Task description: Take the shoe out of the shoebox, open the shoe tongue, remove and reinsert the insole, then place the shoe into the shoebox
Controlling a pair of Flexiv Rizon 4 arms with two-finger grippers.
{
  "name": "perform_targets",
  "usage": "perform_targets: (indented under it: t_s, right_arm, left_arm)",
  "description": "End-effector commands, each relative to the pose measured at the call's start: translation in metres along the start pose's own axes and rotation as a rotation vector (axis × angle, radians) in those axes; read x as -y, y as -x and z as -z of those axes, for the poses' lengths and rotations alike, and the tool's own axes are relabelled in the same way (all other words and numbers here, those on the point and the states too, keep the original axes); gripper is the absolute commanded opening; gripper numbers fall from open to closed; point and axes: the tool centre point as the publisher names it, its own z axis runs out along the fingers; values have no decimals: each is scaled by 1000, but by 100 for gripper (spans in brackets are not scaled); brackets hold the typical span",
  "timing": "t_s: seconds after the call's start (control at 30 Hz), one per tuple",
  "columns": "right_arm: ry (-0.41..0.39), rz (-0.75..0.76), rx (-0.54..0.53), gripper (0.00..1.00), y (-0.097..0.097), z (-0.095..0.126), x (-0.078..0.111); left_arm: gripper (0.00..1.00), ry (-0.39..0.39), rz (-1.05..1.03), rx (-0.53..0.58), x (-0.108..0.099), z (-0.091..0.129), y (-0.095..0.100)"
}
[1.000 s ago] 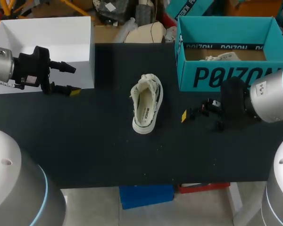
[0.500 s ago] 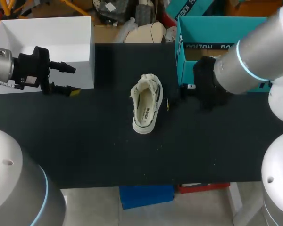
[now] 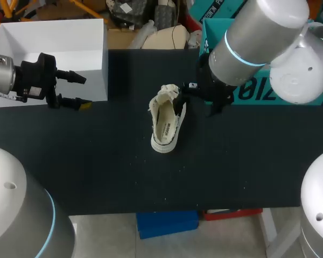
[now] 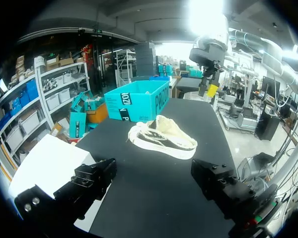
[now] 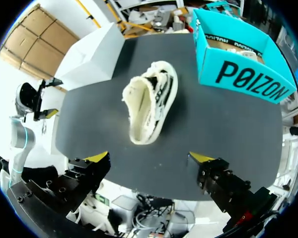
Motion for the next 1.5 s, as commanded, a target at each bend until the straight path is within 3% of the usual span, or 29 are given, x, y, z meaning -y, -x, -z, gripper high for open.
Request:
perform_targets:
  t_s: [0.03,0.47,0.63,0.73,0.83,0.97,1.03,1.27,1.37,1.5]
  right_arm:
    - [-1,-2,18,100,-5,-7,-2]
    - [-191,64,165,100,1,-49,-51]
    - [-218,43,201,99,7,-60,-50]
    - [-230,23,226,91,10,-66,-48]
    - [-236,2,247,76,13,-73,-46]
    - [-222,-14,263,77,20,-84,-47]
    - [-220,-18,268,84,23,-90,-50]
    - [-211,-21,281,64,31,-113,-53]
    - [-208,-38,280,63,33,-119,-52]
    - [-201,-44,279,78,32,-120,-51]
  left_arm:
    - [100,0,-2,4,0,-1,-1]
    - [100,0,-2,4,0,-1,-1]
    - [100,0,-2,4,0,-1,-1]
    - [100,0,-2,4,0,-1,-1]
    - [100,0,-2,4,0,-1,-1]
    - [100,0,-2,4,0,-1,-1]
    - [100,0,-2,4,0,-1,-1]
    - [100,0,-2,4,0,-1,-1]
    - [100,0,-2,4,0,-1,-1]
    - [100,0,-2,4,0,-1,-1]
